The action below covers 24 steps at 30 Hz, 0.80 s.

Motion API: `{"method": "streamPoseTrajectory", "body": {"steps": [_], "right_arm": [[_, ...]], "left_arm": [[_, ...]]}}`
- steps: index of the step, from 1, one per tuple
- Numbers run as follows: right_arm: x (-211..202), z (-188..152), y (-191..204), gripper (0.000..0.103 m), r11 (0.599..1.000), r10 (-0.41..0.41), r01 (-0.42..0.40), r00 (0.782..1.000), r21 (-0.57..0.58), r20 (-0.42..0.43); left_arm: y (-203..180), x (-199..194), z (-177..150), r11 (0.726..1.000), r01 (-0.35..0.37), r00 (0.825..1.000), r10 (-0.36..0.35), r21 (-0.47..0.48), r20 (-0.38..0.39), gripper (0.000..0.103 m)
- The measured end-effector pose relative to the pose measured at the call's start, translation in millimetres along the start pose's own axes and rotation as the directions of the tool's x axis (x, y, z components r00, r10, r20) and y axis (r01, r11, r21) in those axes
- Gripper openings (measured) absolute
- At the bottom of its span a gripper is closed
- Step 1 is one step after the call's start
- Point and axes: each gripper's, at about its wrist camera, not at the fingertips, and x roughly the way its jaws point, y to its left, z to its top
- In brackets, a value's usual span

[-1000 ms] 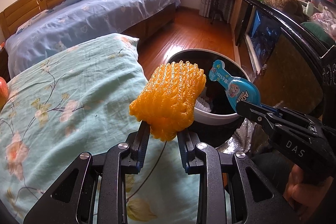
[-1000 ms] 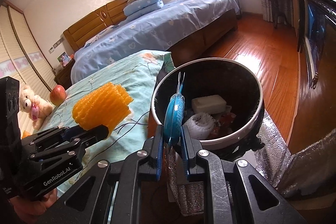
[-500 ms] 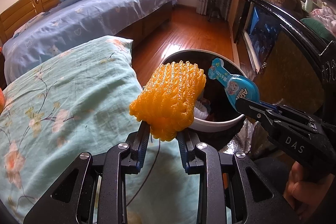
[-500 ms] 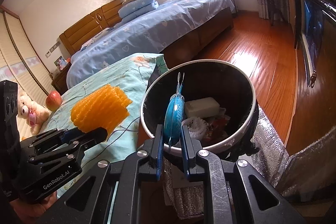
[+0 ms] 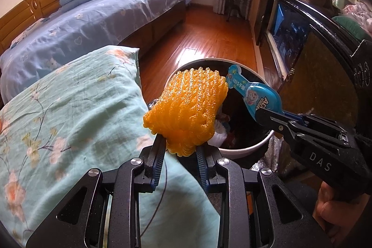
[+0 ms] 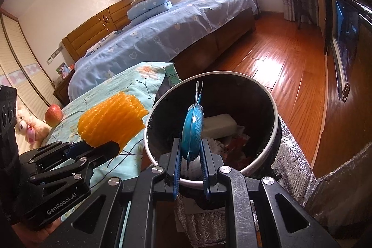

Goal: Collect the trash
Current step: 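Hold the foam net and blue bottle with both tools above the bin opening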

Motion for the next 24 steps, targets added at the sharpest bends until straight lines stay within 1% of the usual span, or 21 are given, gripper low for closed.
{"method": "streamPoseTrajectory", "body": {"steps": [24], "right_arm": [[1.3,12.4,-4.3,0.014,1.0,-0.011,0.011,1.0,-0.009,0.003]], "left_arm": [[-16.6,14.7,17.0,0.999,-0.003,1.0,0.003,0.034,-0.008,0.025]]}}
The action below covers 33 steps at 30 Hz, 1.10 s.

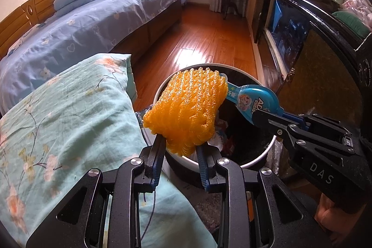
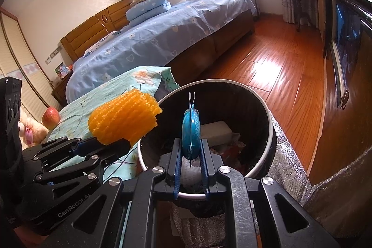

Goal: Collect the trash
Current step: 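Hold the foam net and blue bottle with both tools above the bin opening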

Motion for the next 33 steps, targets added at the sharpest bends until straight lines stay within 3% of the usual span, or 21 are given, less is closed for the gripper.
{"method": "streamPoseTrajectory", "body": {"steps": [29,33], "right_arm": [[11.1,9.8,-11.5,0.015,0.999,-0.017,0.017,1.0,0.028,0.0],[14.3,11.2,-15.5,0.015,0.999,-0.019,0.019,1.0,0.039,-0.008]], "left_arm": [[-7.1,13.8,9.4,1.0,0.0,1.0,0.0,0.016,-0.023,0.025],[-7.4,14.8,11.3,1.0,0.001,1.0,-0.001,0.017,-0.024,0.03]]}}
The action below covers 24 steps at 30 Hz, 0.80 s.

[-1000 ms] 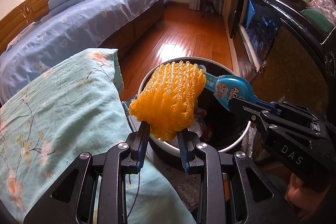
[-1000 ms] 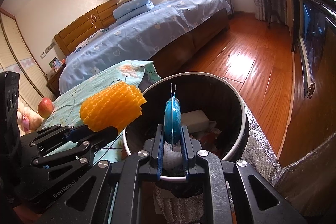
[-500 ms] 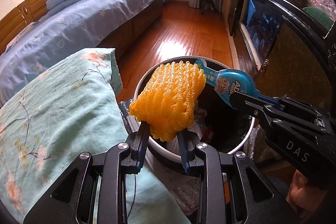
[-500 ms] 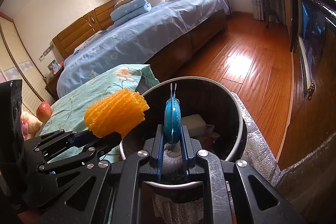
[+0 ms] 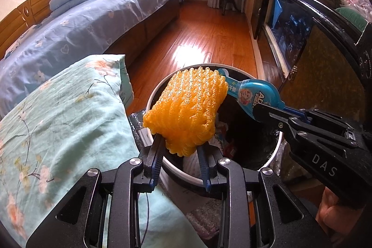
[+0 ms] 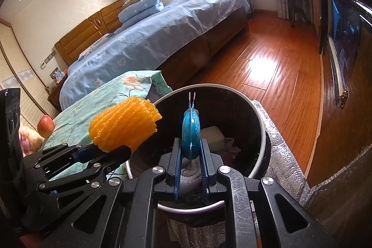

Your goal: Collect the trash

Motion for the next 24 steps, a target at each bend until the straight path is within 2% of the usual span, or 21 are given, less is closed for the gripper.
{"method": "streamPoseTrajectory", "body": {"steps": [2,3,4,6,8,12,17,20,24], "right_arm": [[0.8,0.8,-2.2,0.015,1.0,-0.005,0.005,1.0,0.007,-0.002],[1.0,1.4,-2.6,0.017,1.0,-0.005,0.005,1.0,0.013,-0.003],[1.4,1.8,-3.8,0.019,1.0,-0.003,0.003,1.0,0.02,-0.005],[1.0,2.4,-6.8,0.025,0.999,-0.007,0.007,1.0,0.041,-0.007],[-1.7,1.5,-7.2,0.041,0.999,-0.002,0.002,1.0,0.05,-0.002],[-10.0,-2.2,-1.9,0.05,0.999,0.007,-0.008,1.0,0.048,0.011],[-23.2,-7.8,8.2,0.073,0.998,0.03,-0.032,0.999,0.054,0.034],[-33.4,-15.6,17.1,0.081,0.997,0.048,-0.051,0.998,0.057,0.046],[-43.1,-30.7,34.7,0.086,0.997,0.067,-0.068,0.997,0.034,0.048]], "left_arm": [[-0.1,-0.5,0.6,1.0,-0.006,1.0,0.006,0.005,0.004,0.036],[0.4,-0.6,1.0,1.0,-0.011,1.0,0.011,0.006,0.005,0.044],[1.1,-2.2,1.2,1.0,-0.013,1.0,0.013,0.006,0.011,0.045],[2.6,-6.4,0.4,1.0,-0.015,1.0,0.015,0.005,0.024,0.046],[5.5,-11.7,-2.2,1.0,-0.023,0.999,0.023,0.002,0.034,0.047],[16.5,-24.7,-12.4,0.999,-0.03,0.998,0.031,-0.028,0.049,0.049],[32.6,-47.7,-32.4,0.996,-0.024,0.997,0.03,-0.09,0.073,0.053],[44.9,-65.8,-50.9,0.989,-0.015,0.995,0.029,-0.144,0.095,0.057],[64.3,-88.3,-80.9,0.973,-0.012,0.993,0.04,-0.231,0.115,0.058]]}}
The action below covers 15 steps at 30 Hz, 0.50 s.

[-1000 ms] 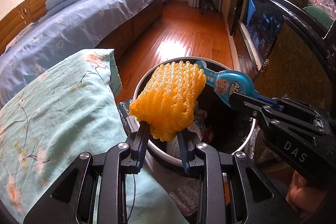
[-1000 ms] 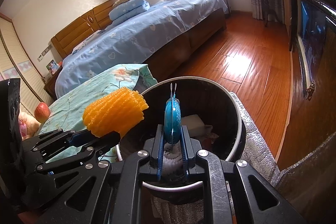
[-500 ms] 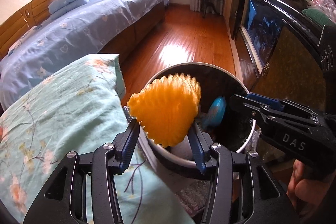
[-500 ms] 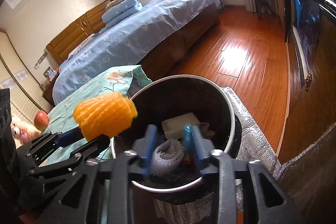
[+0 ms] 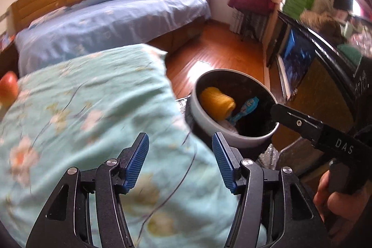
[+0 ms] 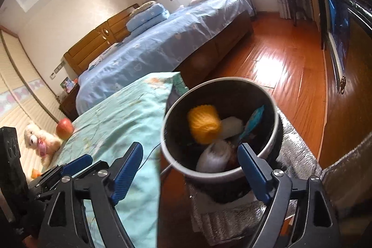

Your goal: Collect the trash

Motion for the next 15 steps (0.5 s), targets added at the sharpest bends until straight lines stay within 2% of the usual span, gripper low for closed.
{"method": "streamPoseTrajectory", "body": {"steps": [5,15], "right_arm": [[-9.5,-24.9,26.3,0.09,0.999,0.023,-0.023,1.0,-0.039,-0.003],[-32.9,-57.3,75.5,0.092,0.987,0.049,-0.044,0.998,-0.155,0.029]], "left_arm": [[29.0,-29.4,-26.3,0.996,-0.015,0.999,0.018,-0.086,0.035,0.061],[59.8,-91.5,-63.4,0.986,-0.077,0.981,0.101,-0.146,0.168,0.07]]}}
